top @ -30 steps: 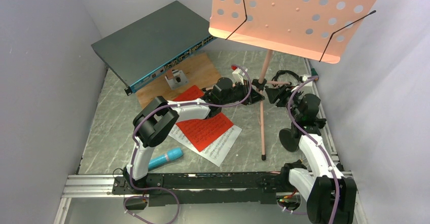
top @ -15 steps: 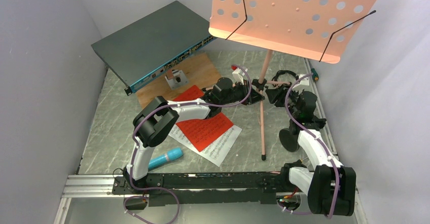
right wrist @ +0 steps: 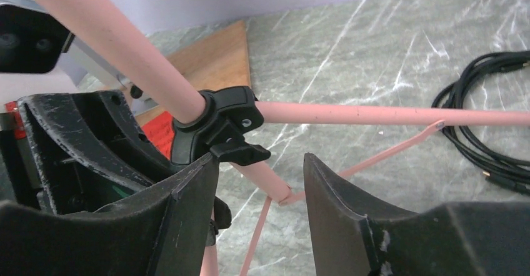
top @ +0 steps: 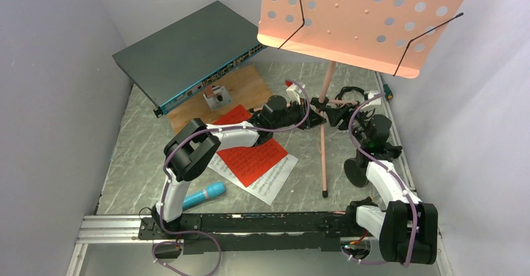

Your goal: Set up the instrument practice props

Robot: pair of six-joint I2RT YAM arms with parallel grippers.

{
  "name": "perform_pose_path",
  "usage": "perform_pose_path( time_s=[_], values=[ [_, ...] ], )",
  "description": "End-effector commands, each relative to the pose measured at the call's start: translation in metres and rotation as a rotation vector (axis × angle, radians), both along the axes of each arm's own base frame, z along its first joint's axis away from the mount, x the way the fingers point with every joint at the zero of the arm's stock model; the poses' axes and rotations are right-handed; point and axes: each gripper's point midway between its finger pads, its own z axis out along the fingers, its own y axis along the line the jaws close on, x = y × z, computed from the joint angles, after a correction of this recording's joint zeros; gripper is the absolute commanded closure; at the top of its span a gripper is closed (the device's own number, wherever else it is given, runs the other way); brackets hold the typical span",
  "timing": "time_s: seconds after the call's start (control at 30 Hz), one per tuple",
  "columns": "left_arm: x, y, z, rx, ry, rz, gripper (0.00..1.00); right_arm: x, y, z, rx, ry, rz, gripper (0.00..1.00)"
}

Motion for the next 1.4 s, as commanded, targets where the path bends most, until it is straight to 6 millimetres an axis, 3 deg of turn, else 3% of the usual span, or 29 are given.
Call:
perform_pose_path(
  time_s=[0.0,0.17,0.47,0.6,0.63,0.73,0.83,0.9,1.0,1.17,1.37],
  values=[
    [-0.005,0.049,-0.149,0.388,0.23,0.048,1.0,0.004,0.008,0.046,-0.049,-0.24,0.06,0.44],
    [-0.005,0.049,-0.148,0.381,0.233,0.045,1.0,0.015,0.008,0.038,-0.049,-0.217,0.068,0.51],
    [-0.005,0.051,-0.146,0.386,0.224,0.05,1.0,0.025,0.004,0.025,0.038,-0.103,0.033,0.75],
    [-0.006,0.05,-0.148,0.388,0.23,0.045,1.0,0.03,-0.015,0.017,0.193,0.056,-0.08,0.99],
    [-0.006,0.05,-0.149,0.39,0.23,0.044,1.0,0.03,-0.019,0.016,0.243,0.091,-0.09,1.0],
    [-0.006,0.05,-0.15,0.39,0.232,0.043,1.0,0.033,-0.035,0.01,0.384,0.225,-0.144,1.0],
    [-0.006,0.05,-0.152,0.392,0.234,0.038,1.0,0.036,-0.053,-0.008,0.548,0.422,-0.211,1.0],
    [-0.006,0.05,-0.15,0.397,0.228,0.041,1.0,0.035,-0.055,-0.026,0.683,0.591,-0.213,1.0],
    [-0.005,0.05,-0.15,0.398,0.224,0.041,1.0,0.034,-0.046,-0.039,0.879,0.768,-0.157,1.0],
    [-0.004,0.049,-0.15,0.4,0.225,0.04,1.0,0.038,-0.032,-0.025,1.168,0.762,-0.026,1.0],
    [-0.003,0.051,-0.151,0.409,0.22,0.046,1.0,0.04,-0.033,-0.003,1.123,0.647,0.035,0.97]
  ],
)
